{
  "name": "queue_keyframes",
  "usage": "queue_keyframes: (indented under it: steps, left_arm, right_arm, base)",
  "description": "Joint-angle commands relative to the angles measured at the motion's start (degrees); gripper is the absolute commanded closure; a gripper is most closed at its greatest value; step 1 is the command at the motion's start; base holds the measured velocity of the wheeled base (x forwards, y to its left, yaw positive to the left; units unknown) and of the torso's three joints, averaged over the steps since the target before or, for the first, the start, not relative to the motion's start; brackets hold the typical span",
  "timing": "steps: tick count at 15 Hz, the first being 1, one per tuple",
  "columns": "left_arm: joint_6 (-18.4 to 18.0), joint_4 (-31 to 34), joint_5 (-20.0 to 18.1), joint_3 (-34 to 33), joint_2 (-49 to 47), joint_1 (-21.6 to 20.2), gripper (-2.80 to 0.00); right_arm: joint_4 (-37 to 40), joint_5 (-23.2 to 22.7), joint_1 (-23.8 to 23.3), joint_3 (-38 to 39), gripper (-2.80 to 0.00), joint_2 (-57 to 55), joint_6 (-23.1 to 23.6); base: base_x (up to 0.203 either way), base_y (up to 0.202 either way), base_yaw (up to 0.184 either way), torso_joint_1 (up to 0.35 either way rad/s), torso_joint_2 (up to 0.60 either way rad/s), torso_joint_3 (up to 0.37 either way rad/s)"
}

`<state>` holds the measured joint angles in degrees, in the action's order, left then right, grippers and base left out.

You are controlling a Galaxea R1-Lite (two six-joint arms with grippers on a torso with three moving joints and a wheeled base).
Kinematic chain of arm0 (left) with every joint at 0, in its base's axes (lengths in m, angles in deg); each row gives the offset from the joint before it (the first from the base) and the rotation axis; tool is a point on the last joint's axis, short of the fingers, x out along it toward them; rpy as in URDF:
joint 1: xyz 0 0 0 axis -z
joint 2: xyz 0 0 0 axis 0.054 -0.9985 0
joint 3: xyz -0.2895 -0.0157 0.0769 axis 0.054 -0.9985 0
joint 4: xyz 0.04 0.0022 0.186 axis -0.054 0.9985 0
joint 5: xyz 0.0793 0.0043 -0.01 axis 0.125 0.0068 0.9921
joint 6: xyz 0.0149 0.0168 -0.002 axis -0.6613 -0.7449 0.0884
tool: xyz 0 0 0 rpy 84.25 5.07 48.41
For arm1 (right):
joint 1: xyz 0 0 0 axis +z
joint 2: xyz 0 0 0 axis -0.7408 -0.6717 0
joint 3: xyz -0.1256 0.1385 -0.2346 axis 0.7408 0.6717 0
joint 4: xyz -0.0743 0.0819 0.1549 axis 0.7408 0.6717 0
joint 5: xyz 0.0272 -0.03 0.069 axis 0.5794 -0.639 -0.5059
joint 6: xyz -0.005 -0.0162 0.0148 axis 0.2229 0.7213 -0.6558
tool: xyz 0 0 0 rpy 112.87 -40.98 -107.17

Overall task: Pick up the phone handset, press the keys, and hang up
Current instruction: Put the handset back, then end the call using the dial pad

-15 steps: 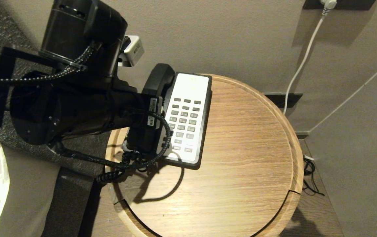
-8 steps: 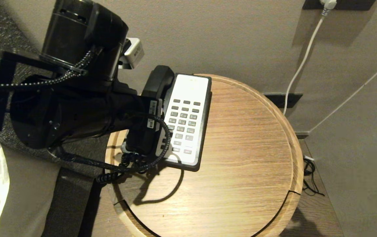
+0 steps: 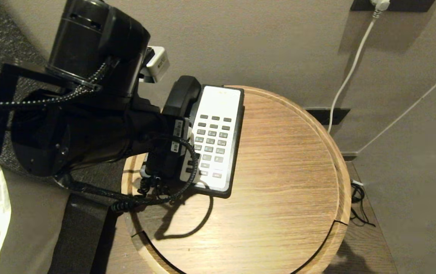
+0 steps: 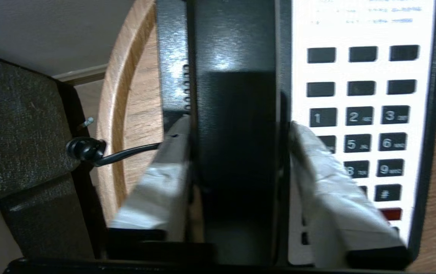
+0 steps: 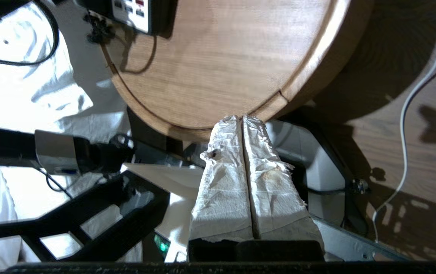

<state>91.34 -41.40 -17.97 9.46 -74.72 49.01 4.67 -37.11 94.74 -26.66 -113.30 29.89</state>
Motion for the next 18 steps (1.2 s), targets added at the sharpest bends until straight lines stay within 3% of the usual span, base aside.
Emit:
queue_keyframes:
  steps: [1, 15, 16, 18]
  left_arm:
    - [0.19, -0.23, 0.31, -0.05, 0.02, -0.12, -2.8]
    - [0.48, -0.13, 0.0, 1.41, 10.82, 0.12, -2.8]
    - [0.58, 0.1, -0.08, 1.26, 12.77, 0.13, 0.0]
    - [0.79, 0.49, -0.25, 0.8, 16.66, 0.21, 0.0]
  right_arm:
    - [0.16, 0.03, 0.0, 0.13, 0.0, -0.01, -0.18]
    - [0.48, 0.38, 0.09, 0.65, 0.0, -2.95, 0.4]
    - [0.26, 0.38, 0.09, 0.22, 0.0, -4.12, 0.52]
    - [0.08, 0.36, 0.09, -1.1, 0.0, -7.23, 1.87]
  base:
    - [0.0, 0.0, 0.0, 0.0, 0.0, 0.0]
    - [0.0, 0.0, 0.0, 0.0, 0.0, 0.0]
    - [0.0, 0.0, 0.0, 0.0, 0.0, 0.0]
    - [0.0, 0.0, 0.0, 0.0, 0.0, 0.0]
